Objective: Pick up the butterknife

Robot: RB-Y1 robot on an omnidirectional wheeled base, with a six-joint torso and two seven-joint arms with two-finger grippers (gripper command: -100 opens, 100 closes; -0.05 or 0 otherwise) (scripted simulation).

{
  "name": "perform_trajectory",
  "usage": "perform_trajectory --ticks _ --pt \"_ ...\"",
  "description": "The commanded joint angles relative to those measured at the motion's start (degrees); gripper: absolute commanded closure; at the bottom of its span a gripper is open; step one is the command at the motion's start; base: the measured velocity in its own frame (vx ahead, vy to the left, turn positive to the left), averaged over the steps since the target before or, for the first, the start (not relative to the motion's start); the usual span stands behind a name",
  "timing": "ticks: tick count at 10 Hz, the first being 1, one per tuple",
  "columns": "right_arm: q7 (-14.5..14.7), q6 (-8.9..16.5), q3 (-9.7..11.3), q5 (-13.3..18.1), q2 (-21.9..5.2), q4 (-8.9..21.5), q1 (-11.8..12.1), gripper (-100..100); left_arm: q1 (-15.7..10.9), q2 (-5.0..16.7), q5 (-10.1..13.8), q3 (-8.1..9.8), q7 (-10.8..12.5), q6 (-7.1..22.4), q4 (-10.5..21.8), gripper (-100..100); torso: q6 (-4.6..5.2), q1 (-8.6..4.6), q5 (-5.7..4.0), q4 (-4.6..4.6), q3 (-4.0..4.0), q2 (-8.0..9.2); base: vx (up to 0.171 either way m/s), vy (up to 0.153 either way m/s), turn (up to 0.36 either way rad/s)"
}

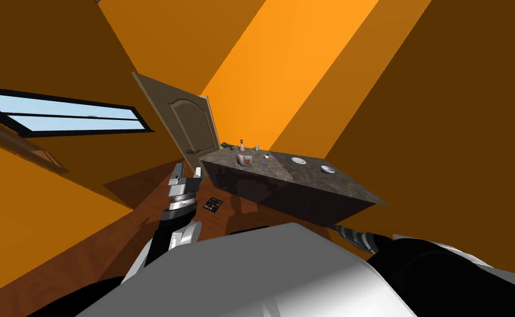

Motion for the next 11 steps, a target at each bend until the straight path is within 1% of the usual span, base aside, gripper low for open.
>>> perform_trajectory --ticks 1,3,4,6,7,8,10,11 --pt "0.3 -0.33 0.06 -0.66 -0.86 1.69 0.27 -100 0.0 0.0 0.0 0.0 0.0 0.0 0.0 0 0.0 0.0 0.0 0.0 0.0 0.0 0.074 -0.034 0.128" --pt "0.42 0.58 1.24 -2.64 -3.38 5.24 -0.65 -100 0.0 0.0 0.0 0.0 0.0 0.0 0.0 0 -0.01 -0.08 -0.02 -0.02 -0.04 -0.07 0.11 -0.057 0.299" --pt "0.42 0.58 1.24 -2.64 -3.38 5.95 -0.65 -100 0.01 0.01 0.0 0.01 0.0 0.0 0.0 0 -0.02 -0.18 -0.04 -0.05 -0.13 -0.22 0.111 -0.068 0.192" --pt "0.63 1.35 2.17 -4.55 -4.97 9.65 -1.68 -100 0.01 0.01 0.0 0.01 0.0 0.0 0.0 0 0.0 -0.16 -0.05 -0.05 -0.12 -0.21 0.134 -0.087 0.313" --pt "0.75 1.68 2.56 -5.46 -5.42 11.06 -2.21 -100 0.01 0.01 0.0 0.01 0.0 0.0 0.0 0 -0.02 -0.27 -0.06 -0.08 -0.2 -0.33 0.166 -0.143 0.414" --pt "0.75 1.68 2.56 -5.46 -5.42 11.26 -2.21 -100 0.01 0.01 0.0 0.01 0.0 0.0 0.0 0 -0.02 -0.41 -0.11 -0.1 -0.25 -0.41 0.112 -0.113 0.117" --pt "1.02 2.19 3.19 -7.12 -5.66 13.93 -3.27 -100 0.01 0.01 0.0 0.01 0.0 0.0 0.0 0 0.03 -0.23 -0.07 -0.05 -0.12 -0.2 0.101 -0.118 0.238" --pt "1.16 2.39 3.46 -7.85 -5.51 14.99 -3.76 -100 0.01 0.01 0.0 0.01 0.0 0.0 0.0 0 0.02 -0.32 -0.09 -0.06 -0.14 -0.23 0.172 -0.21 0.414"
